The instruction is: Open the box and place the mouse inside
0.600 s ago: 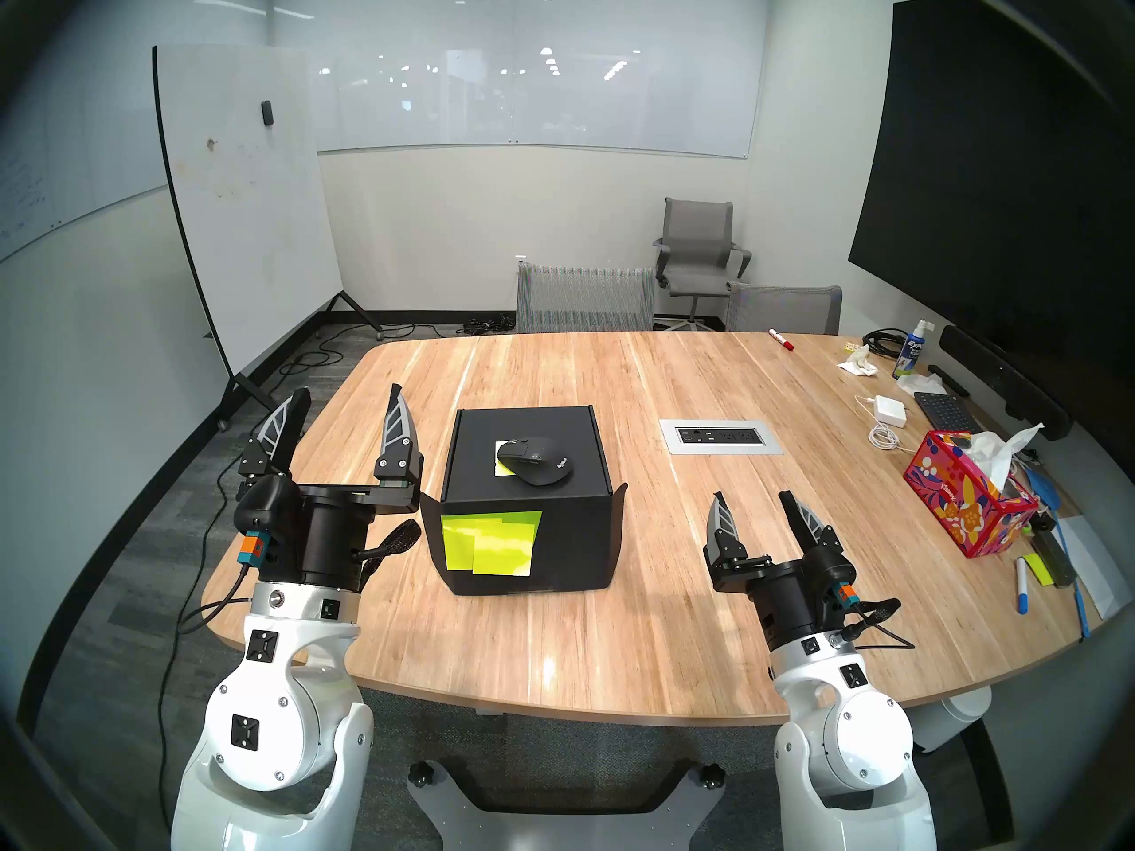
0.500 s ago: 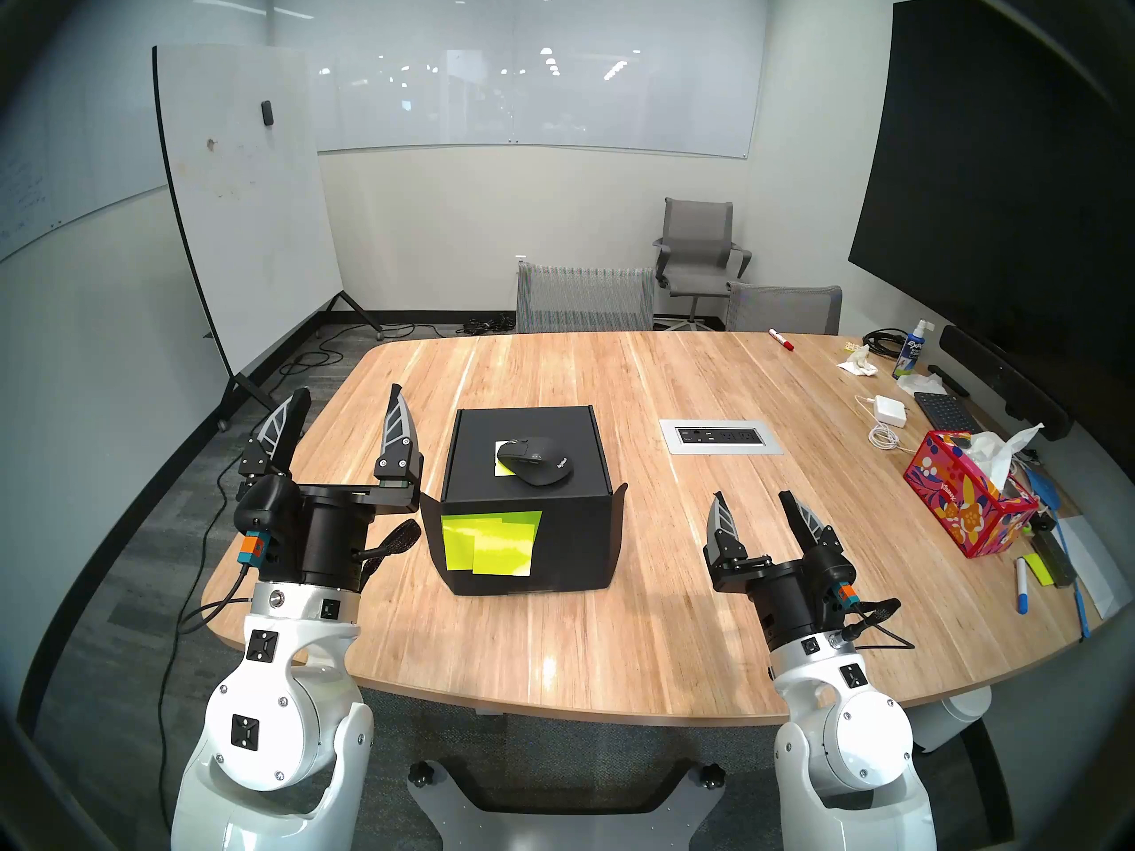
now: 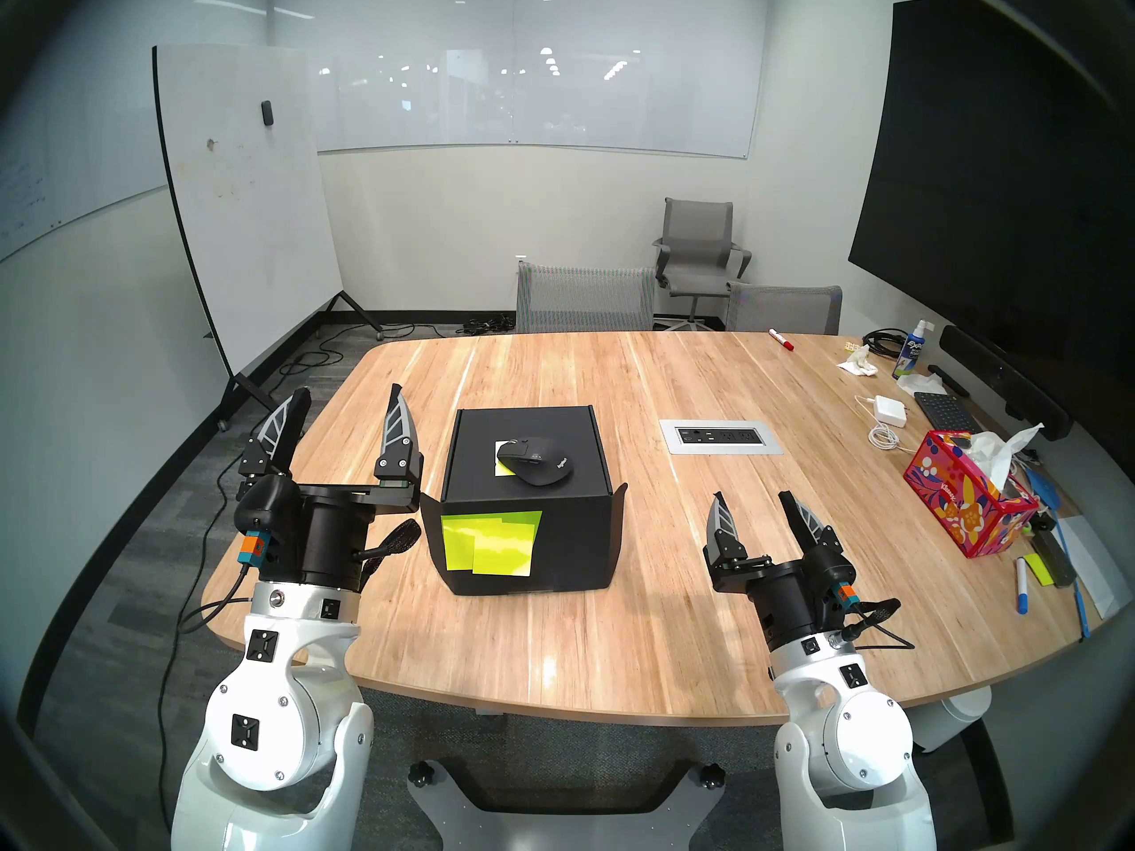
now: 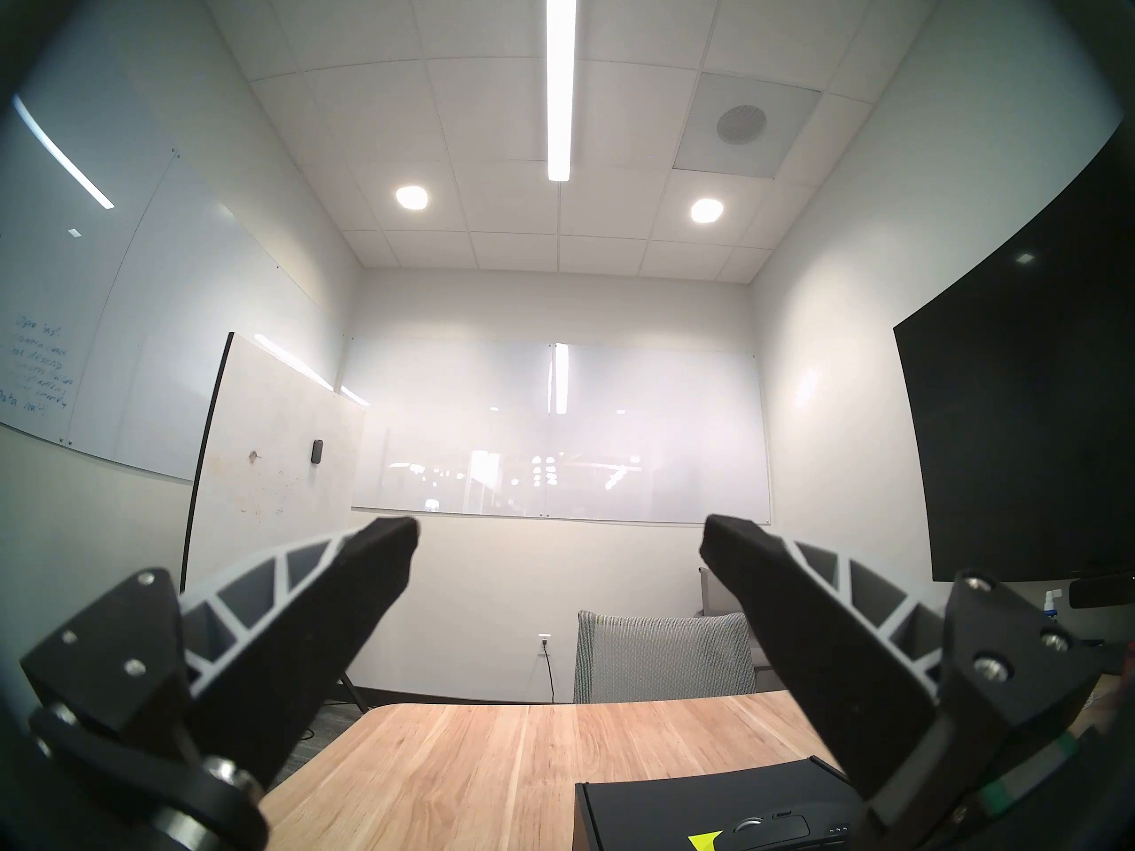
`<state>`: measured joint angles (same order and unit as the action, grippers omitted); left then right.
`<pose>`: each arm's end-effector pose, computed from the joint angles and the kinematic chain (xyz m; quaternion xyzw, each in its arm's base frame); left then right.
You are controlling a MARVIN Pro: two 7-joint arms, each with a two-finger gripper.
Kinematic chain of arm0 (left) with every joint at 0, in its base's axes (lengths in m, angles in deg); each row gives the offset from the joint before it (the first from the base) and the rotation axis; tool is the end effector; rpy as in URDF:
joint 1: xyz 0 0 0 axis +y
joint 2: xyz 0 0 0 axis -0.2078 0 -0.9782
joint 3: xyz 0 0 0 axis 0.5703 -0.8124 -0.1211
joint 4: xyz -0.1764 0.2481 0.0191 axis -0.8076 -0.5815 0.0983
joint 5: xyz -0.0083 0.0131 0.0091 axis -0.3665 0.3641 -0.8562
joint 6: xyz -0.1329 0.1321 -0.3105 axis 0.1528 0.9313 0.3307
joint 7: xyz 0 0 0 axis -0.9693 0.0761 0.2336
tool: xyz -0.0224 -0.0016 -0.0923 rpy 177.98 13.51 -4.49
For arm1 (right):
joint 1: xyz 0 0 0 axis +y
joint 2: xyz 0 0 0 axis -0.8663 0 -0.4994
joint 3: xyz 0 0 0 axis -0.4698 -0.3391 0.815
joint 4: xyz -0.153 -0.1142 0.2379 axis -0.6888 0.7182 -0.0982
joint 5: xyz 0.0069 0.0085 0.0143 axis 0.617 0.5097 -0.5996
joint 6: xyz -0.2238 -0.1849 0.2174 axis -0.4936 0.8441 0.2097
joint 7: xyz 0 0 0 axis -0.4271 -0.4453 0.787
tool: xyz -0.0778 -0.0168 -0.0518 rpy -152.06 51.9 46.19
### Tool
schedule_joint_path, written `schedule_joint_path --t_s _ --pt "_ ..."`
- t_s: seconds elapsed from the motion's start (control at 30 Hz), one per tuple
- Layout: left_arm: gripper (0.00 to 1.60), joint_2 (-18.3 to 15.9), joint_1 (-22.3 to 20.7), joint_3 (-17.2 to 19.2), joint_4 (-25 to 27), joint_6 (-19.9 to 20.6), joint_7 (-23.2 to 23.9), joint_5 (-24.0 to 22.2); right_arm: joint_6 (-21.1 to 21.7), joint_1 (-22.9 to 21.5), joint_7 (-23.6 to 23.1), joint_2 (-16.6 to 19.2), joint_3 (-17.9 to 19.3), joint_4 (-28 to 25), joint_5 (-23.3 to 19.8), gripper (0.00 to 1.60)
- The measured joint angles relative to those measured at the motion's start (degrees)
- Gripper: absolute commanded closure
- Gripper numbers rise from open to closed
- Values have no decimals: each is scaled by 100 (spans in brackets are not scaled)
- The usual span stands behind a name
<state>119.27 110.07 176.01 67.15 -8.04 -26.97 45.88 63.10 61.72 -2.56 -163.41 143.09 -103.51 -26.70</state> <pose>0.2954 0.0098 -0.1658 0.5017 0.0144 0.8649 0.0070 0.3093 -0.0037 -0.2698 -0.6328 -0.0096 -0.7720 0.0587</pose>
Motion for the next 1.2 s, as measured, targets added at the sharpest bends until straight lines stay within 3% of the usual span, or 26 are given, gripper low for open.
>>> schedule_joint_path --t_s 1.2 --pt "0 0 1 0 -1 0 2 1 1 1 0 0 0 1 0 0"
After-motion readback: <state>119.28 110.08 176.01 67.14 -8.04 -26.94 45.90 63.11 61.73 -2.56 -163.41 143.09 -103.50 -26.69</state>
